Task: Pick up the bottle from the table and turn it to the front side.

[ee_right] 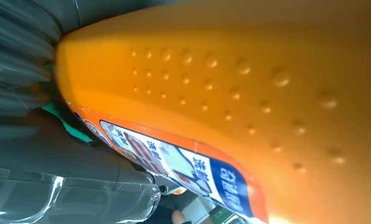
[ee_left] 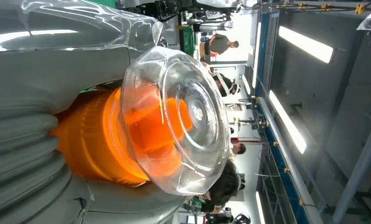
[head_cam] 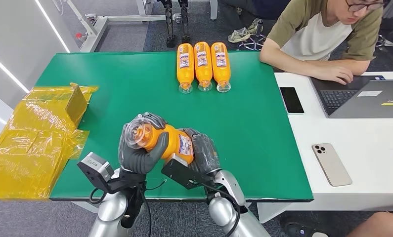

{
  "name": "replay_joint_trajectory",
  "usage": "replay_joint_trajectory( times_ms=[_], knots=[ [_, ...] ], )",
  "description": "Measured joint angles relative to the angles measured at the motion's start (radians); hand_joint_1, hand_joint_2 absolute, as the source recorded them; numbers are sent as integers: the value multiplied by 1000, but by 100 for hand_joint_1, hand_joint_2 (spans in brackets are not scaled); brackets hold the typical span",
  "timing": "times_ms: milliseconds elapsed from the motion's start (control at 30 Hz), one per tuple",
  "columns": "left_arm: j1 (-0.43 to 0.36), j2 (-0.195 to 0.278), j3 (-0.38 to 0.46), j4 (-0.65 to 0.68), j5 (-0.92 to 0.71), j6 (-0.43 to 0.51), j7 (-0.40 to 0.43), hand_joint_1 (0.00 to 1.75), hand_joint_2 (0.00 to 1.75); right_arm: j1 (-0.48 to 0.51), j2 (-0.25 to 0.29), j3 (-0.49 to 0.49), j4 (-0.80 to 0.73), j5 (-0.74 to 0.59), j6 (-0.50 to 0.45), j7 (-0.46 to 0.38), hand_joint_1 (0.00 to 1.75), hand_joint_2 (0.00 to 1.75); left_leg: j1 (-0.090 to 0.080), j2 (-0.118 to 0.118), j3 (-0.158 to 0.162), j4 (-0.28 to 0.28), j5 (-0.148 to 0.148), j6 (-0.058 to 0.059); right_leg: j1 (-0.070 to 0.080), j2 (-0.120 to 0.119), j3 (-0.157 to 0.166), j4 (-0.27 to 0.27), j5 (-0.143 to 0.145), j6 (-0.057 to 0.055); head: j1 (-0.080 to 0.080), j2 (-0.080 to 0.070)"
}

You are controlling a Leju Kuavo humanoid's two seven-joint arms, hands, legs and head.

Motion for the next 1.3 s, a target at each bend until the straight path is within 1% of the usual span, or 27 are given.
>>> replay_joint_trajectory(
  times_ms=[700, 833, 900, 1000, 1133, 1300],
  knots=[
    [-2, 0, -9, 0, 0, -11, 0, 175, 175, 20, 0, 0, -26, 12, -20, -3, 175, 175, 0, 0, 0, 0, 0, 0, 0, 0, 0, 0, 0, 0, 0, 0],
    [-2, 0, -10, 0, 0, -11, 0, 175, 175, 22, 0, 0, -26, 7, -28, -7, 2, 175, 0, 0, 0, 0, 0, 0, 0, 0, 0, 0, 0, 0, 0, 0],
    [-2, 0, -11, 0, -2, -11, 0, 175, 175, 24, 0, 0, -27, -6, -43, -18, 0, 175, 0, 0, 0, 0, 0, 0, 0, 0, 0, 0, 0, 0, 0, 0],
    [-3, 0, -11, 0, -2, -8, -3, 175, 175, 34, 0, 0, -37, -58, -90, -60, 0, 175, 0, 0, 0, 0, 0, 0, 0, 0, 0, 0, 0, 0, 0, 0],
    [-7, -1, -11, 0, 4, 14, -12, 175, 175, 72, 2, 0, -80, -160, -171, -154, 0, 175, 0, 0, 0, 0, 0, 0, 0, 0, 0, 0, 0, 0, 0, 0],
    [-13, -4, -5, 6, 5, 89, -15, 175, 175, 149, 6, -1, -194, -274, -293, -301, 0, 175, 0, 0, 0, 0, -1, 0, 0, 0, 0, 0, 0, 0, 0, 0]
  ],
)
